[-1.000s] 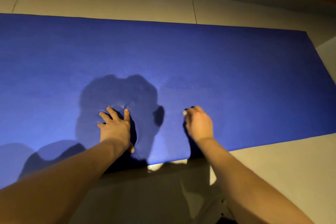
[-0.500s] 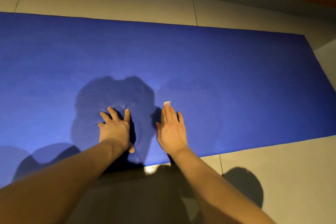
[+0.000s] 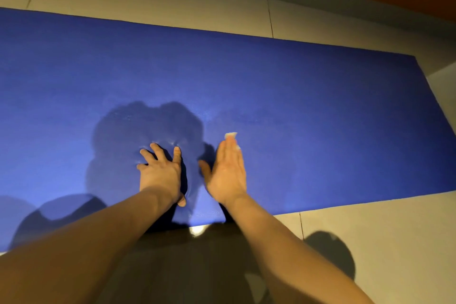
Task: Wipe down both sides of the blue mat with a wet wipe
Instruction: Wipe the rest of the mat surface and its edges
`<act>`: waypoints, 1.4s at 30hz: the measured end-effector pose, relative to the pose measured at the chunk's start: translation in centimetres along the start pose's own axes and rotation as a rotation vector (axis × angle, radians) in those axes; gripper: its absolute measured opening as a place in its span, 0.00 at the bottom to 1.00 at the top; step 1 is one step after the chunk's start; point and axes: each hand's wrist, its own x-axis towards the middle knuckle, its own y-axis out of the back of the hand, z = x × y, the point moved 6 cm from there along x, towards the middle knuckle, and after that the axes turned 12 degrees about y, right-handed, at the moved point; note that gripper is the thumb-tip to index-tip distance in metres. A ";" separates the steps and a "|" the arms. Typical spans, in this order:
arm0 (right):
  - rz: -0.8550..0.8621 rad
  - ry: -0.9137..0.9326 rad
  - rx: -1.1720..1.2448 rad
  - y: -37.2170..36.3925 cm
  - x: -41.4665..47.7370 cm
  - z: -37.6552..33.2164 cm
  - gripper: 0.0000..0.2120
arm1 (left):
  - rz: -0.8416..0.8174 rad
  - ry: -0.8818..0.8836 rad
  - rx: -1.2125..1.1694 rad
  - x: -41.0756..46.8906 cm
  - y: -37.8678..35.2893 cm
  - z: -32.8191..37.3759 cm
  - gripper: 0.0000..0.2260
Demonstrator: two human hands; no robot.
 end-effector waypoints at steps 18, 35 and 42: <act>0.087 -0.317 0.028 3.3 5.4 7.2 0.44 | -0.017 -0.007 0.022 0.3 -0.2 0.1 0.66; 0.162 -0.207 0.154 4.4 7.3 8.7 0.43 | -0.003 -0.008 0.026 0.3 -0.3 0.2 0.67; -0.053 0.319 0.053 1.7 6.4 -0.2 0.35 | -0.008 -0.002 0.014 0.4 -0.4 0.2 0.67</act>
